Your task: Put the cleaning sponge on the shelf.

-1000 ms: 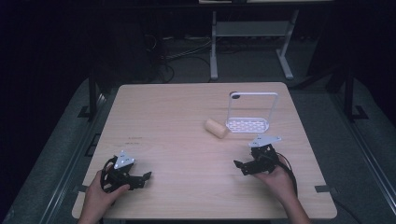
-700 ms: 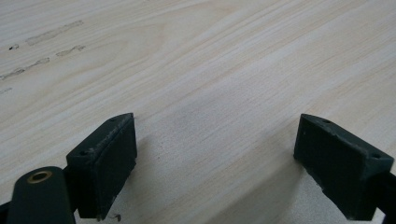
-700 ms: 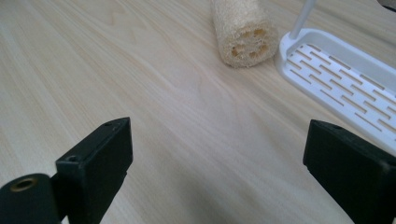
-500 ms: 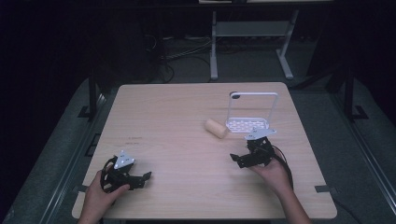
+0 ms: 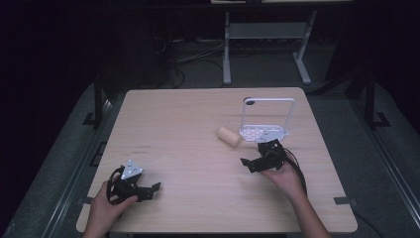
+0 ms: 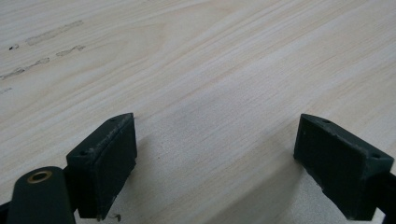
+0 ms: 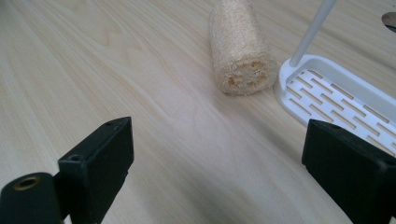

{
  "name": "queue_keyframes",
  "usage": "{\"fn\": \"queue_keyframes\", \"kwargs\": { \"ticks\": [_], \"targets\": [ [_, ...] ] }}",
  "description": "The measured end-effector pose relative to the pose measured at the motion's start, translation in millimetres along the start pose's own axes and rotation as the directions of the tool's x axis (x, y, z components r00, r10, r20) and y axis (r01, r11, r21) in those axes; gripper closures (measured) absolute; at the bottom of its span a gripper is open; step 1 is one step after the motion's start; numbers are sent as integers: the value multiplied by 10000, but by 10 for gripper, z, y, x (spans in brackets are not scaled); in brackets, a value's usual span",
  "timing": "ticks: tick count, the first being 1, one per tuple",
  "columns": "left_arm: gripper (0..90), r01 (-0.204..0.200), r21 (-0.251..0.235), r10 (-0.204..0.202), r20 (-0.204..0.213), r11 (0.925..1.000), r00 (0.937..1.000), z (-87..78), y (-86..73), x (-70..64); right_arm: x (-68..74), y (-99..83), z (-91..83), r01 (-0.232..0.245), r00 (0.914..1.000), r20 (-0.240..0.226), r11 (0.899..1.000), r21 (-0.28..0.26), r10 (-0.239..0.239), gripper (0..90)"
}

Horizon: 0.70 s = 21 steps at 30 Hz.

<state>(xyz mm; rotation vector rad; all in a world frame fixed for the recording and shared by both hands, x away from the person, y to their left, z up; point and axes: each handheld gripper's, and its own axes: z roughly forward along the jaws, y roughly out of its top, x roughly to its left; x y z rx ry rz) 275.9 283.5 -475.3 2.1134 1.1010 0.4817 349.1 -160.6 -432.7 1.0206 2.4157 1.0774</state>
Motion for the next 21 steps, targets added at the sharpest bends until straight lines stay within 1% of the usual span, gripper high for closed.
{"fn": "queue_keyframes", "kwargs": {
  "ticks": [3, 4, 5, 9, 17, 18, 21],
  "targets": [
    [127, -1, 1, 1, 4, 10000, 10000, 0, 0, 0, -12, 31, 28, 36, 10000, 15, 10000, -48, -36, 136],
    [127, 1, 2, -1, 4, 10000, 10000, 0, 0, 0, -10, 43, 36, -18, 10000, 22, 10000, -21, 18, 136],
    [126, 1, 1, -1, 3, 10000, 10000, 0, 0, 0, -20, 56, 48, 55, 10000, 18, 10000, -39, -55, 137],
    [127, 0, 1, 0, -1, 10000, 10000, 0, 0, 0, -33, 103, 87, -6, 10000, -2, 10000, -36, 6, 143],
    [127, 13, 15, -13, 7, 10000, 10000, -1, 1, 0, -43, 208, 145, 91, 9999, -107, 9999, -118, -92, 155],
    [127, 16, 13, -16, 3, 10000, 10000, -1, 1, -1, -47, 220, 152, 171, 9998, -62, 9997, -145, -172, 155],
    [126, 16, 12, -16, 4, 10000, 10000, -1, 1, -1, -48, 253, 176, 145, 9998, -94, 9998, -115, -146, 159]
  ]
}}
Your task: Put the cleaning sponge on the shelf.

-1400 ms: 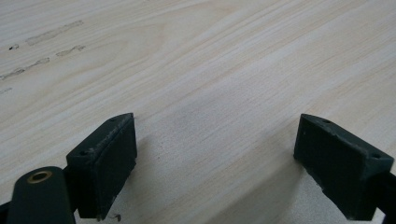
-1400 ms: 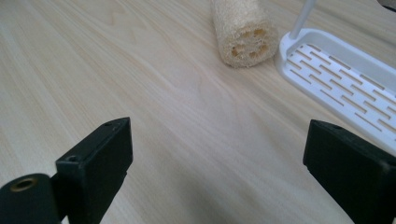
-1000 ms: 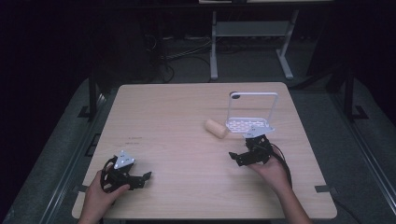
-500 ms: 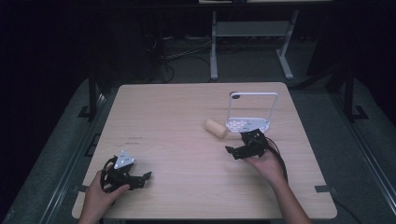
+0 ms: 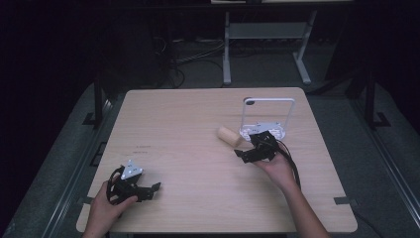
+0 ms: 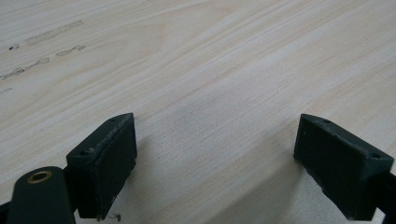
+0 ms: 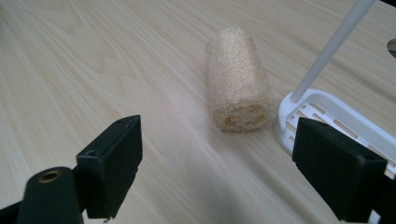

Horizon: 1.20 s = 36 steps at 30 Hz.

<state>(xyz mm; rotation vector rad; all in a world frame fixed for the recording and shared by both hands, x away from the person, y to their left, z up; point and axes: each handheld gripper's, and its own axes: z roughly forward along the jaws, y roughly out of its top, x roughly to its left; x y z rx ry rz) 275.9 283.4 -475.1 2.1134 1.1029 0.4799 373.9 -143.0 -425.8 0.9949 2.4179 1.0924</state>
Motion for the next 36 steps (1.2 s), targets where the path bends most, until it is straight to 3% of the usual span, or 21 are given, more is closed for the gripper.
{"fn": "queue_keyframes", "kwargs": {
  "ticks": [6, 25, 36],
  "targets": [
    [126, 4, 0, -4, 1, 10000, 10000, 0, 0, 0, -8, 52, 45, 42, 10000, -72, 10000, -4, -42, 223],
    [126, -1, 3, 1, 3, 10000, 10000, 0, 0, 0, -49, 206, 216, 249, 9990, 379, 9997, 1, -249, 377],
    [127, -3, 16, 3, 7, 10000, 10000, -1, 0, 1, -92, 301, 344, 293, 9982, 517, 9996, 36, -294, 384]
  ]
}}
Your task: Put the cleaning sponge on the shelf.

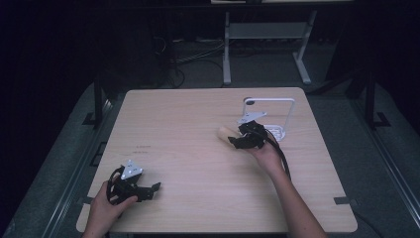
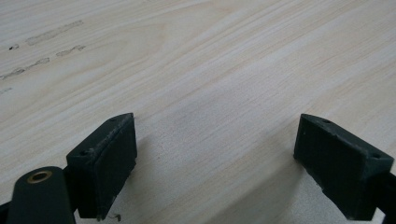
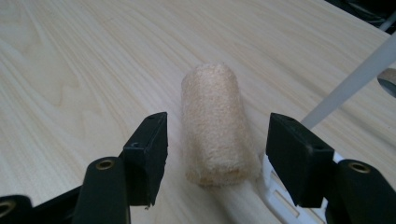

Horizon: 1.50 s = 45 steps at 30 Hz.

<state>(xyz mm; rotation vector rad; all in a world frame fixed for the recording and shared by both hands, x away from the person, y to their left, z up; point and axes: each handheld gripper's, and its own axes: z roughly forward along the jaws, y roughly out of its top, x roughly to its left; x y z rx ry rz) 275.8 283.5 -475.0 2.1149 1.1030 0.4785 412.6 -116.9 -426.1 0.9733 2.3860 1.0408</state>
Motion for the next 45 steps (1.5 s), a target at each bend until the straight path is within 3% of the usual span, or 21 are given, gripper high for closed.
{"fn": "queue_keyframes", "kwargs": {
  "ticks": [17, 45],
  "targets": [
    [127, 10, -20, -10, -7, 10000, 10000, 1, -1, -1, -12, 80, 213, 25, 10000, -94, 9998, 218, -23, 359],
    [127, 4, -15, -4, -12, 10000, 10000, 1, 0, -1, 54, 8, 470, 308, 9995, -16, 9960, 839, -307, 355]
  ]
}}
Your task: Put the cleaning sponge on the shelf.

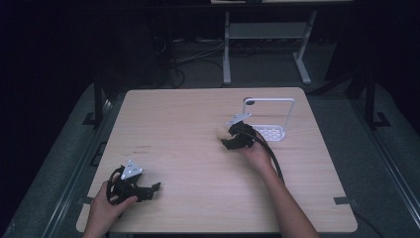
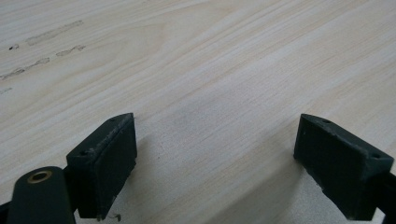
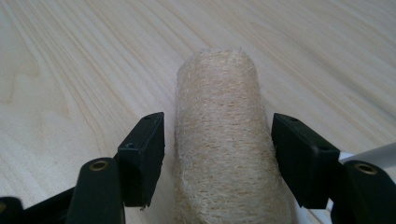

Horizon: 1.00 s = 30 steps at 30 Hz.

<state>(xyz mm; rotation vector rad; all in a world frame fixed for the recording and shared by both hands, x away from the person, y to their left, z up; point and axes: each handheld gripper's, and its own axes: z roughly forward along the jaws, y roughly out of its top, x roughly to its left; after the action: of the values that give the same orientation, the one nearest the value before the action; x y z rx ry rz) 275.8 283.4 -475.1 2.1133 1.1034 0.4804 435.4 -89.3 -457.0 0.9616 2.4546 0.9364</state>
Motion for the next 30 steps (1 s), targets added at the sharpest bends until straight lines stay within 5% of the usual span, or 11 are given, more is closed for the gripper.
{"fn": "queue_keyframes", "kwargs": {
  "ticks": [30],
  "targets": [
    [127, 1, 0, -1, 6, 10000, 10000, 0, 0, 0, -2, 17, -87, -19, 9998, -173, 10000, 57, 20, 421]
  ]
}}
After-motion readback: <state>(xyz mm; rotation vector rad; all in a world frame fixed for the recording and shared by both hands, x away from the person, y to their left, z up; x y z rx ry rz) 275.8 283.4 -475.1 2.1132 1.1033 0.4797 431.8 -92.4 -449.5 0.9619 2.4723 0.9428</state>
